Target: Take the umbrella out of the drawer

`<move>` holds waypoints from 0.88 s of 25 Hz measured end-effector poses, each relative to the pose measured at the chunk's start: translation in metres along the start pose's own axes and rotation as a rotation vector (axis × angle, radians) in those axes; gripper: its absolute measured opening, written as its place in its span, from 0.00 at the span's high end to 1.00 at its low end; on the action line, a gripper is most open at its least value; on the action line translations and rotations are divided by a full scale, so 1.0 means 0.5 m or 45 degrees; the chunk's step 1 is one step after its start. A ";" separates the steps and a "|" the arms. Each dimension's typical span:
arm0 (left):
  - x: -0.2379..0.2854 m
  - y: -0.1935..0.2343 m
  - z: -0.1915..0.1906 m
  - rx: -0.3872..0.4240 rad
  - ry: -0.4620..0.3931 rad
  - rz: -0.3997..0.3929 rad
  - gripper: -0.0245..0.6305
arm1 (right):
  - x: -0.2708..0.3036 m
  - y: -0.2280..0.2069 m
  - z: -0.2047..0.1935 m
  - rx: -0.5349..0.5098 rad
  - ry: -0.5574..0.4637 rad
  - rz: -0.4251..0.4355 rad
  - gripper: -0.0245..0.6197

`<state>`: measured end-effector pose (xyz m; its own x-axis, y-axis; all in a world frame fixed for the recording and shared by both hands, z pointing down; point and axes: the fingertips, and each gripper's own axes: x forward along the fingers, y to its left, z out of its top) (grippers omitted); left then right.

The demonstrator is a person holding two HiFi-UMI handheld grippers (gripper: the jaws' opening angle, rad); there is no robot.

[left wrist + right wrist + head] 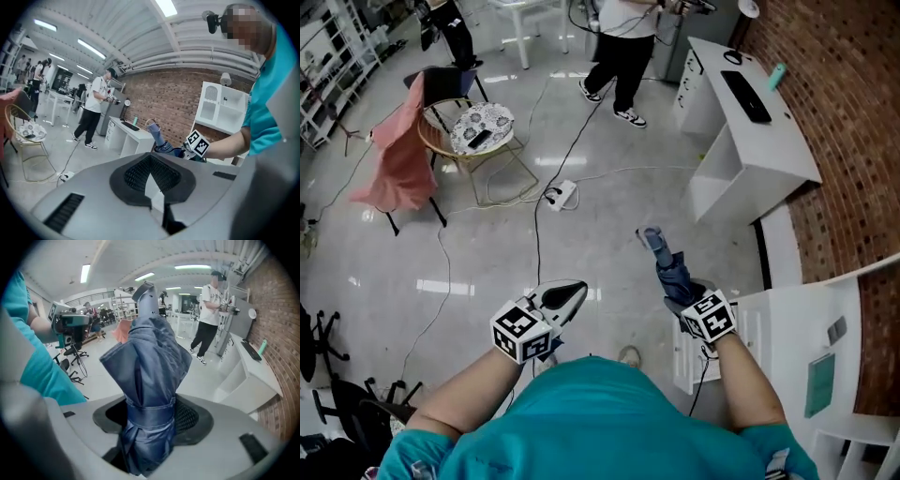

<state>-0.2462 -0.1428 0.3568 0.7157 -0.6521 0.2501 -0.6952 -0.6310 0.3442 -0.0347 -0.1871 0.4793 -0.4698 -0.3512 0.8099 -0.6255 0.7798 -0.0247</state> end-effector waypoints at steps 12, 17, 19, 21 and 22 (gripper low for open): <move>-0.284 0.113 0.108 0.017 -0.191 0.303 0.94 | -0.035 0.223 0.360 -0.119 -0.293 0.281 0.54; -0.339 0.116 0.132 -0.004 -0.270 0.345 0.94 | -0.068 0.278 0.420 -0.110 -0.388 0.400 0.54; -0.349 0.115 0.140 -0.004 -0.294 0.351 0.94 | -0.083 0.291 0.441 -0.108 -0.428 0.429 0.54; -0.354 0.114 0.148 -0.009 -0.316 0.349 0.94 | -0.098 0.298 0.460 -0.117 -0.463 0.443 0.54; -0.355 0.113 0.152 -0.007 -0.324 0.346 0.94 | -0.105 0.300 0.468 -0.123 -0.478 0.447 0.54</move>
<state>-0.4176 -0.0946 0.2630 0.4648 -0.8797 0.1003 -0.8568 -0.4184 0.3013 -0.2495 -0.1728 0.2958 -0.8429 -0.2081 0.4963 -0.3386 0.9219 -0.1885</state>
